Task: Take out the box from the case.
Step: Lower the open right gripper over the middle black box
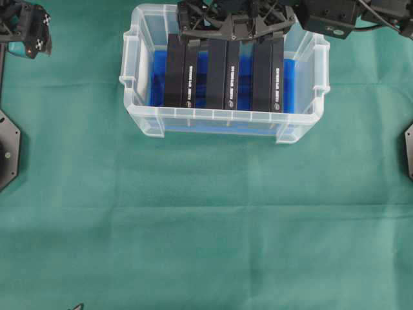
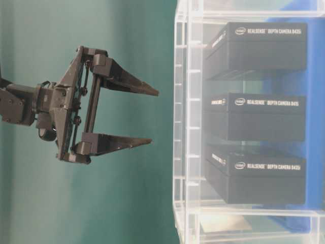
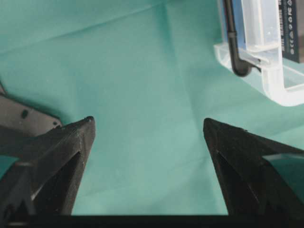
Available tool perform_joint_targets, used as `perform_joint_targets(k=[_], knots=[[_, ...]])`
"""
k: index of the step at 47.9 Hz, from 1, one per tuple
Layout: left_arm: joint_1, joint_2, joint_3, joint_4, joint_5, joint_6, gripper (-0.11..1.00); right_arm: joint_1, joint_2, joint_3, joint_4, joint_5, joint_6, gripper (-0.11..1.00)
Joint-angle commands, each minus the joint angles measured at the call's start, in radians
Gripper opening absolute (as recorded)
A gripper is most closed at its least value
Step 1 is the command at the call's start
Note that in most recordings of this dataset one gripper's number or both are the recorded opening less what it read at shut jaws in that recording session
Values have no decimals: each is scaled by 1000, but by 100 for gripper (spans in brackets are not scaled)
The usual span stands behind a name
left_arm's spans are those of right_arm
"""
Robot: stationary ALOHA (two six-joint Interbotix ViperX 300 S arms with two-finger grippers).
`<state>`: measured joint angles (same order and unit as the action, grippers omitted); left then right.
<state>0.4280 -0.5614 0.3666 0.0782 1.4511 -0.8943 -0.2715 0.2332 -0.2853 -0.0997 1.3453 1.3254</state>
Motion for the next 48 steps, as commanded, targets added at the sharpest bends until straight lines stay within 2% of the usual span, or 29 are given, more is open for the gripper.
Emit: perform_joint_targets(k=[1,48], knots=[[3,-6,-11,0,-3,2,93,3,-18,-25,-3,-5,0,94],[3,-5,12,2,-14,2,93,6,9,3,-6,-20,0,94]])
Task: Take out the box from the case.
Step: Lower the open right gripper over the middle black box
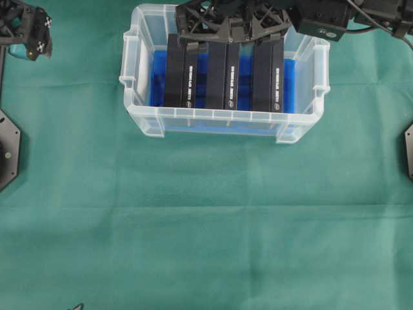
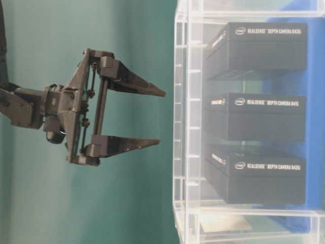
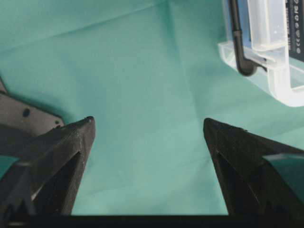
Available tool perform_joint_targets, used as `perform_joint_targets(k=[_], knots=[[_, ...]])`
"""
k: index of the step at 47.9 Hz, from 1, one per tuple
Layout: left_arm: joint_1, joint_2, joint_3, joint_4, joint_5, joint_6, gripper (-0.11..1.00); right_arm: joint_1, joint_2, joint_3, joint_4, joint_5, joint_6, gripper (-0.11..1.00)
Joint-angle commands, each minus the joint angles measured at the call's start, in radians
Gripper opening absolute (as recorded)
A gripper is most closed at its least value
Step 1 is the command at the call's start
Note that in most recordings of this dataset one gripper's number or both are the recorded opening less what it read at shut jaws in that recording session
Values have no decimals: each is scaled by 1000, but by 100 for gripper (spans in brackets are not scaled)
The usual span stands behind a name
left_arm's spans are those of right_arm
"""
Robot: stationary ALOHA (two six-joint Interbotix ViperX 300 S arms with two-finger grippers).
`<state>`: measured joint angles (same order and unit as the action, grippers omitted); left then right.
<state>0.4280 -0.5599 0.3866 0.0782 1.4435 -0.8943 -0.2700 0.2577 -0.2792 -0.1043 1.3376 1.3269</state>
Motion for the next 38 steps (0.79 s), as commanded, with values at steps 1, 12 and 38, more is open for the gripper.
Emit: perform_joint_targets(k=[1,12,38], knots=[[3,-6,-8,2,-6,2,93,5,-15,-2,-2,-15,-2,94],[3,-12,6,2,-18,5,93,6,-9,46,0,-71,18,94],[3,-14,21,2,-52,12,93,8,-9,141,5,-144,28,94]])
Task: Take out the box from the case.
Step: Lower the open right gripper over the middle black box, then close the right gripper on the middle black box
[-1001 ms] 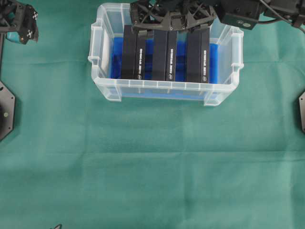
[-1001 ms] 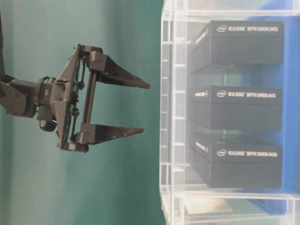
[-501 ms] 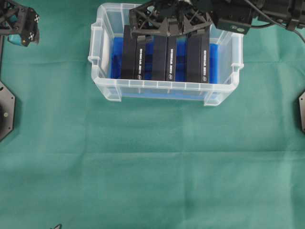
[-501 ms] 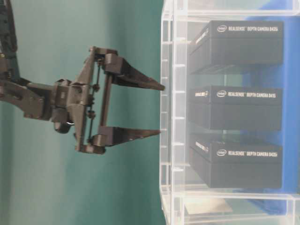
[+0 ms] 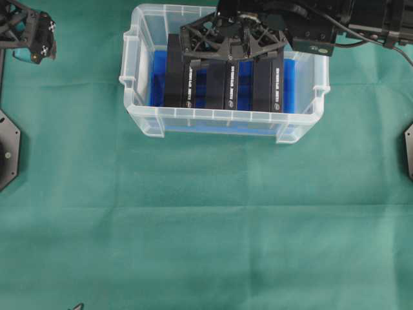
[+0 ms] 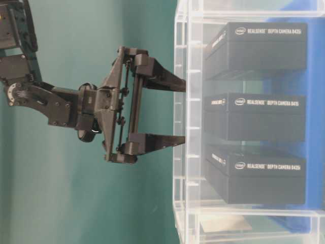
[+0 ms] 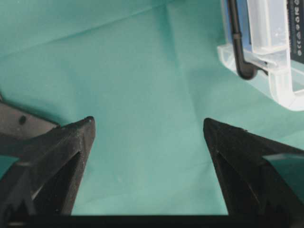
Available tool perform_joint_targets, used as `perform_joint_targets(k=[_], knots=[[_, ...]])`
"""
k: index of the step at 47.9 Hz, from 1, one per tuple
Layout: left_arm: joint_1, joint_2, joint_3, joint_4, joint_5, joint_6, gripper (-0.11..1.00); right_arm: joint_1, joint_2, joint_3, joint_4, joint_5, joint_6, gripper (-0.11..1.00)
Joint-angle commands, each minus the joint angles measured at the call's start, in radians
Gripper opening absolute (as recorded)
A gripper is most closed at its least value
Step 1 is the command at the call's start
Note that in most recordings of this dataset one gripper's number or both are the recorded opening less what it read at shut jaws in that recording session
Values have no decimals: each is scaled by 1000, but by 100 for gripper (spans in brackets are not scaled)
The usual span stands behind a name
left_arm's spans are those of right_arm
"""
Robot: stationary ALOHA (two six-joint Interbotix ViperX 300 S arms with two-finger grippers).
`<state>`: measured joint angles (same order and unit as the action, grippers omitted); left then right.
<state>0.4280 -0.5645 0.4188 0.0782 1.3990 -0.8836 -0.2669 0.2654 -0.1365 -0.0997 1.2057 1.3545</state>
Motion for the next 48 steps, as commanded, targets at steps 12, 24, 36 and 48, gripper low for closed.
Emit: perform_joint_targets(k=[12,24,36,48], knots=[[3,-9,-9,2,-11,2,93,3,0,26,12,-52,-2,94],[3,-11,0,3,-11,2,93,5,18,49,20,-75,-2,94],[3,-20,18,3,-37,2,93,5,25,86,20,-103,11,94],[3,-31,29,2,-40,-2,93,3,28,94,20,-123,25,94]])
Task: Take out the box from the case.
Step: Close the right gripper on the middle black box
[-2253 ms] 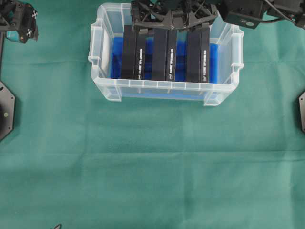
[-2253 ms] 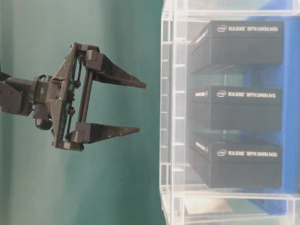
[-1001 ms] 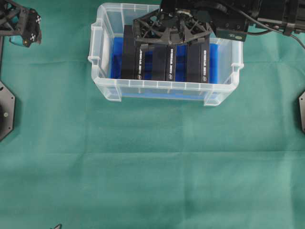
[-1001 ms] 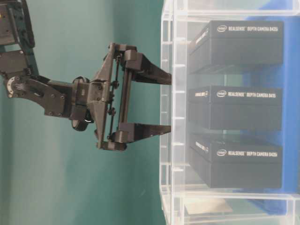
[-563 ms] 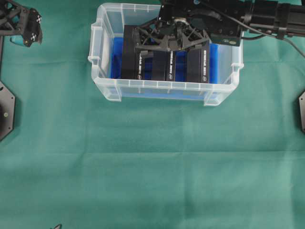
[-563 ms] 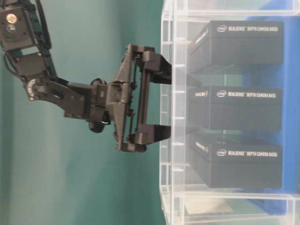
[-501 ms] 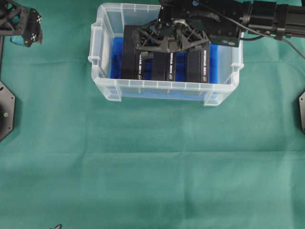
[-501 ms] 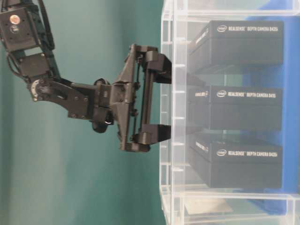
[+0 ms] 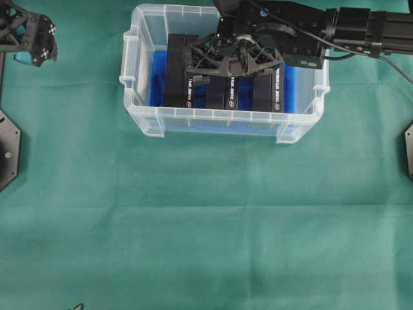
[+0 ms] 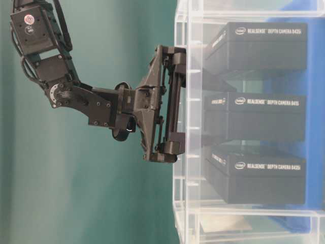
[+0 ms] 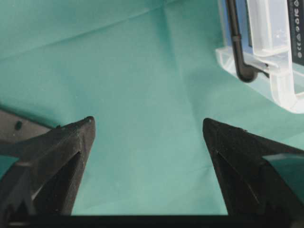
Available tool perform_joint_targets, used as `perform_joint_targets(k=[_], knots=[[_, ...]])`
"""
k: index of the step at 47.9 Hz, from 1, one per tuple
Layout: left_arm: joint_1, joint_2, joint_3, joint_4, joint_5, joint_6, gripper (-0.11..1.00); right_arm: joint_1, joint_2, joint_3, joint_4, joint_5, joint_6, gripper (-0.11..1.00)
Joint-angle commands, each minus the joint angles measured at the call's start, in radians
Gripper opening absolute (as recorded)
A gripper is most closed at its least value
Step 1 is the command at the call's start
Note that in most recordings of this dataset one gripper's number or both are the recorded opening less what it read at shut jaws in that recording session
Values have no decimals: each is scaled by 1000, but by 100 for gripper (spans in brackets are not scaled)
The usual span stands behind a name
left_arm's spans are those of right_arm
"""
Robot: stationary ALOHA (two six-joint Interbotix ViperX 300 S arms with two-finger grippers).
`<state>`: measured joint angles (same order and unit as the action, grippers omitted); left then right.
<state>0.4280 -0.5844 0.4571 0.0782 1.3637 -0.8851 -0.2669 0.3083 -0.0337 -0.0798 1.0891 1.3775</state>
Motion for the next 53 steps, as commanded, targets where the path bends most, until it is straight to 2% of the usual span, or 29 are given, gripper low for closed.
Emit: perform_joint_targets(k=[1,15,17,21,22,34,43,53], knots=[[3,-11,-9,2,-5,0,93,3,-15,-11,-2,-8,2,94],[3,-11,-9,3,-5,0,93,8,-14,-11,0,-3,5,90],[3,-11,-9,2,-5,0,93,9,-14,-11,-2,-5,5,86],[3,-11,-9,2,-5,0,93,14,-15,-11,-2,-6,5,68],[3,-11,-9,2,-5,0,93,15,-14,-12,-3,-8,6,68],[3,-11,-9,2,-5,2,93,18,-15,-21,-9,-9,9,67],[3,-11,-9,2,-5,3,93,23,-15,-31,-18,-6,52,67],[3,-11,-9,2,-5,3,93,28,-29,-75,-20,46,60,67]])
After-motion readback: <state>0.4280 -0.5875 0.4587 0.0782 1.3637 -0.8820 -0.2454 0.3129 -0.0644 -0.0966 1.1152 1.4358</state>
